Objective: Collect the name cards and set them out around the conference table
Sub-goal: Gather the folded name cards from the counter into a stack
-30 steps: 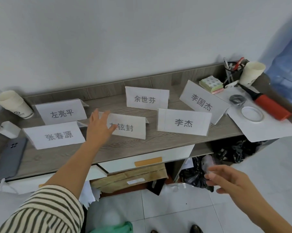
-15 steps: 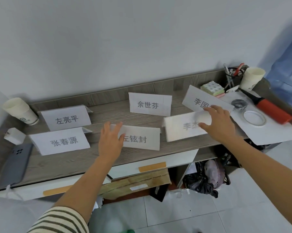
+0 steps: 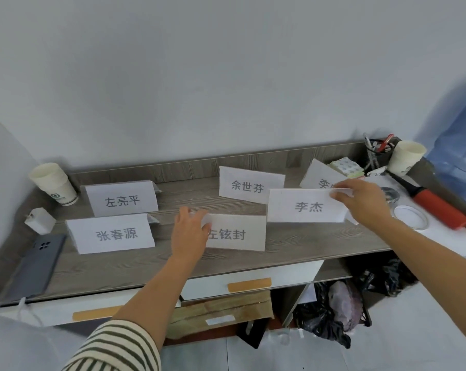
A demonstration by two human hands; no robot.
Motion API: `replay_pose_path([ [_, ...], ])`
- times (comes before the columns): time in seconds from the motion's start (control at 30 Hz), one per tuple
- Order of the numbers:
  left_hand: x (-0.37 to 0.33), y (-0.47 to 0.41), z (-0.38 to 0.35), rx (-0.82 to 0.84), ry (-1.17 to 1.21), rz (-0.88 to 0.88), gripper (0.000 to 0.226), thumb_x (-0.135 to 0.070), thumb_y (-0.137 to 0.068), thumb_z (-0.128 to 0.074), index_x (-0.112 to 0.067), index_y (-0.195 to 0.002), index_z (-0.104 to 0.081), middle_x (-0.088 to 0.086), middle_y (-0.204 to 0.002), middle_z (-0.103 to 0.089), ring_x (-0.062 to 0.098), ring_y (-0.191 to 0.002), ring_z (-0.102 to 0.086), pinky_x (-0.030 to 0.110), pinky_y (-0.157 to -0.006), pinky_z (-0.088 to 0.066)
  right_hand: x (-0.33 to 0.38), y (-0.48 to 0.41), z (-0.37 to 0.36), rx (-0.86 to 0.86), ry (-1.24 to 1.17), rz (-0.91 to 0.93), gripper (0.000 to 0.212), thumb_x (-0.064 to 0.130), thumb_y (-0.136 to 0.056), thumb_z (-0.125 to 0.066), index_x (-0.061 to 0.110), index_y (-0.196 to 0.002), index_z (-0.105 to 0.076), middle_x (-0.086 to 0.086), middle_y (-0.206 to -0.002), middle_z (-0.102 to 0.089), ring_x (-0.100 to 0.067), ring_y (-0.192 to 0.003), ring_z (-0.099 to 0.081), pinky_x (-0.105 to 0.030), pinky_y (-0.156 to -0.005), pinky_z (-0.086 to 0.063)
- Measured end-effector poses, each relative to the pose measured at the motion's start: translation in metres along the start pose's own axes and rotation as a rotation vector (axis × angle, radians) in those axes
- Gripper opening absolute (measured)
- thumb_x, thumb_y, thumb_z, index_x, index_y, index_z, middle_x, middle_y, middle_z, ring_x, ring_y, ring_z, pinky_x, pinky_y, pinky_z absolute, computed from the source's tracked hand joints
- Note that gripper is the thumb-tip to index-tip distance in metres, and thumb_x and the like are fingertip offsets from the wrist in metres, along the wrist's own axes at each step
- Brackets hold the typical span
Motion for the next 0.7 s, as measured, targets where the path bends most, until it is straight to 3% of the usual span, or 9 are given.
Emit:
replay_pose_path([
  [0.17, 0.003, -0.002, 0.002, -0.002, 0.037, 0.046, 0.033, -0.019, -0.093, -0.056, -0.016, -0.126, -0.06, 0.014, -0.123, -0.044, 0.03, -0.111, -0.049, 0.04, -0.085, -0.054, 0.044, -0.011, 0.033, -0.129, -0.095, 0.116, 0.025, 0.025, -0.086, -0.069, 0.013, -0.107, -0.073, -0.009, -0.114, -0.07, -0.026, -0.101, -0.062, -0.039, -0.09, -0.047],
  [0.27, 0.008, -0.002, 0.002, -0.008, 0.182, 0.063, 0.04, -0.02, -0.094, -0.053, -0.012, -0.133, -0.053, 0.012, -0.127, -0.046, 0.028, -0.113, -0.052, 0.039, -0.09, -0.051, 0.067, -0.012, 0.033, -0.157, -0.153, 0.112, 0.027, 0.024, -0.087, -0.069, 0.011, -0.11, -0.073, -0.009, -0.117, -0.07, -0.017, -0.095, -0.058, -0.028, -0.085, -0.042],
  [0.4, 0.01, 0.0, 0.009, -0.082, 0.547, 0.205, 0.041, -0.021, -0.101, -0.038, -0.012, -0.141, -0.045, 0.009, -0.135, -0.05, 0.02, -0.119, -0.05, 0.035, -0.102, -0.041, 0.099, 0.001, -0.01, -0.022, -0.118, 0.191, 0.027, 0.03, -0.086, -0.069, 0.013, -0.107, -0.075, -0.008, -0.112, -0.073, -0.026, -0.101, -0.065, -0.03, -0.083, -0.043],
  [0.5, 0.015, -0.001, 0.012, -0.079, 0.77, 0.335, 0.044, -0.033, -0.101, -0.033, -0.019, -0.141, -0.044, 0.011, -0.137, -0.055, 0.026, -0.12, -0.054, 0.045, -0.106, -0.042, 0.114, 0.014, -0.061, 0.098, -0.073, 0.232, 0.029, 0.034, -0.087, -0.067, 0.016, -0.108, -0.075, -0.005, -0.115, -0.073, -0.024, -0.102, -0.065, -0.027, -0.083, -0.042],
  [0.63, 0.016, 0.0, 0.016, -0.061, 0.751, 0.313, 0.044, -0.033, -0.101, -0.035, -0.014, -0.14, -0.046, 0.007, -0.14, -0.052, 0.023, -0.128, -0.048, 0.041, -0.11, -0.037, 0.111, 0.026, -0.11, 0.17, 0.037, 0.248, 0.032, 0.039, -0.092, -0.059, 0.019, -0.113, -0.071, -0.002, -0.117, -0.071, -0.022, -0.104, -0.065, -0.03, -0.082, -0.046],
  [0.7, 0.015, 0.0, 0.014, -0.06, 0.685, 0.253, 0.042, -0.031, -0.101, -0.037, -0.009, -0.133, -0.053, 0.01, -0.13, -0.059, 0.024, -0.121, -0.053, 0.035, -0.1, -0.043, 0.107, 0.03, -0.12, 0.149, 0.095, 0.239, 0.034, 0.041, -0.094, -0.053, 0.022, -0.118, -0.068, -0.001, -0.118, -0.069, -0.023, -0.103, -0.064, -0.033, -0.081, -0.048],
])
Point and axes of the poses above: each hand's wrist, its own y-axis away from the middle knuckle, its own z-axis out of the back of the hand, x = y × z, the point moved 1 cm from there along -y, towards the middle knuckle
